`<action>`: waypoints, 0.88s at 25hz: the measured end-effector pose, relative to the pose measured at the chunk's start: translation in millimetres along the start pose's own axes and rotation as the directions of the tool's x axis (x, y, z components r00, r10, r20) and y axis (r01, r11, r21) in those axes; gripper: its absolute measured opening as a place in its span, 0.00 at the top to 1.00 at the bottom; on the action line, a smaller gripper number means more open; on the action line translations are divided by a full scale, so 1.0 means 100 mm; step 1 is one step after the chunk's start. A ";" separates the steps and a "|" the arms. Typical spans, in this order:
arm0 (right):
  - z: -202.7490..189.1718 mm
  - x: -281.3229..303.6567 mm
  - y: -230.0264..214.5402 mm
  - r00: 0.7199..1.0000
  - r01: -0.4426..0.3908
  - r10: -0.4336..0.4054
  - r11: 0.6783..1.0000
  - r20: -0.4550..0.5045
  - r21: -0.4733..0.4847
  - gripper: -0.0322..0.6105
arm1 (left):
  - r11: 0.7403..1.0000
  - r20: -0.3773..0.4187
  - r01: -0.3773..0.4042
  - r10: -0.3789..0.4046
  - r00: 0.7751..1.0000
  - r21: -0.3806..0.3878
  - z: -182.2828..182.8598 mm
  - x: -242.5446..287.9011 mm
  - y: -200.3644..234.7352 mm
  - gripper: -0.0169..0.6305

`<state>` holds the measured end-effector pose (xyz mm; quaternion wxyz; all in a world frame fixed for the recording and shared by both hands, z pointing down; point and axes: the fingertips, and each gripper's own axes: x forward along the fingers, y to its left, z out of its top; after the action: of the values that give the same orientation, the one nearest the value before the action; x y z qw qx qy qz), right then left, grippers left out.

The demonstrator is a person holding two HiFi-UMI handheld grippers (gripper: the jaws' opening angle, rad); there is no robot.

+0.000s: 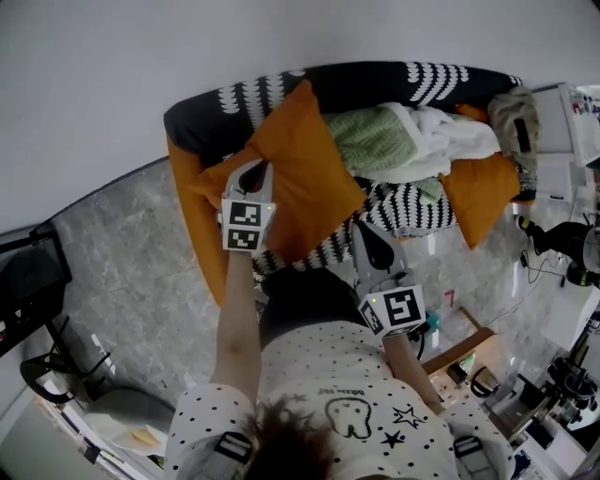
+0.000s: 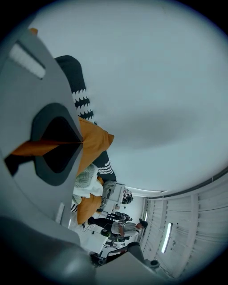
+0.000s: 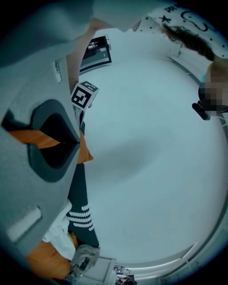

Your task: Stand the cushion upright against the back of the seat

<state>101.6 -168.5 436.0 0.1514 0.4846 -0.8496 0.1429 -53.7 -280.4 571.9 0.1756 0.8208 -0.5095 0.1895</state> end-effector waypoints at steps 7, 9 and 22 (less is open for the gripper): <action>0.06 0.02 0.07 1.000 -0.011 0.011 1.000 0.014 -0.008 0.95 | 0.999 0.042 -0.042 0.042 0.998 0.008 0.22 -0.07 0.21 0.96; 0.05 0.03 0.09 1.000 -0.015 0.015 1.000 0.015 -0.007 0.95 | 0.999 0.055 -0.053 0.052 0.997 0.012 0.27 -0.09 0.26 0.96; 0.09 0.06 0.12 1.000 -0.015 0.015 1.000 0.021 -0.012 0.95 | 0.996 0.095 -0.080 0.075 0.993 0.044 0.55 0.01 0.52 0.96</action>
<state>87.0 -170.4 428.3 0.1441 0.4789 -0.8555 0.1341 -93.5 -329.4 529.1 0.1248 0.8122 -0.5440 0.1698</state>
